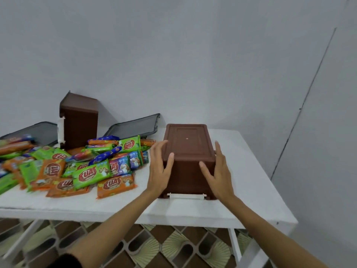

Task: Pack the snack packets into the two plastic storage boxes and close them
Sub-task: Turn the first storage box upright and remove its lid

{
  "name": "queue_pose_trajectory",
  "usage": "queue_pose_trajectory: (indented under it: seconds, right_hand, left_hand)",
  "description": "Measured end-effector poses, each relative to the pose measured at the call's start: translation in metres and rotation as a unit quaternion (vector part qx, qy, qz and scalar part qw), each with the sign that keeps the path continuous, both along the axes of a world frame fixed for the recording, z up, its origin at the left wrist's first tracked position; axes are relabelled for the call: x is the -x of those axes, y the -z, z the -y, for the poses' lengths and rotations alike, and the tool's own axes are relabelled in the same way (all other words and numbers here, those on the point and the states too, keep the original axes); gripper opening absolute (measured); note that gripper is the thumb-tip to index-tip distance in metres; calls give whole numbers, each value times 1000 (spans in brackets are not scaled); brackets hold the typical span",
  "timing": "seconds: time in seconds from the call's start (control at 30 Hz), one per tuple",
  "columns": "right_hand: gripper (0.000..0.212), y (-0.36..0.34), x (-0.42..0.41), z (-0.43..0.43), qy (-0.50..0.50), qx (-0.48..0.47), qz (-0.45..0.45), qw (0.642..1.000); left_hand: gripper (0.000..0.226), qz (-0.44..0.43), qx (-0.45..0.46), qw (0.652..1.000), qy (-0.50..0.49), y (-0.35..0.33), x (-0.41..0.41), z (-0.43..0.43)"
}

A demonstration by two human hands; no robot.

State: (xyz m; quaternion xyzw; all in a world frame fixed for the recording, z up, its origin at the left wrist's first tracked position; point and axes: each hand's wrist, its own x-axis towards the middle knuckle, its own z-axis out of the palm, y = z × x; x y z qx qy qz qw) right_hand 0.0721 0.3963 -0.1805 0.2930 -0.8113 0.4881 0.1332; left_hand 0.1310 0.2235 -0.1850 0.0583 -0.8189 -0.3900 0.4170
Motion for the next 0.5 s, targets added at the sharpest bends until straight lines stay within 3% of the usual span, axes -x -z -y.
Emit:
queue_pose_trajectory:
  seconds: [0.13, 0.23, 0.37, 0.5]
  right_hand:
    - [95, 49, -18, -14, -47, -39, 33, 998]
    - [99, 49, -14, -15, -46, -25, 60, 997]
    - [87, 15, -8, -16, -42, -62, -29, 997]
    - [69, -61, 0, -16, 27, -59, -77, 995]
  left_hand:
    - [81, 78, -9, 997, 6, 49, -28, -18]
    - [91, 122, 17, 992, 2, 49, -32, -20]
    - [86, 130, 66, 989, -22, 4, -28, -15]
    - [71, 145, 134, 979, -50, -83, -12, -6]
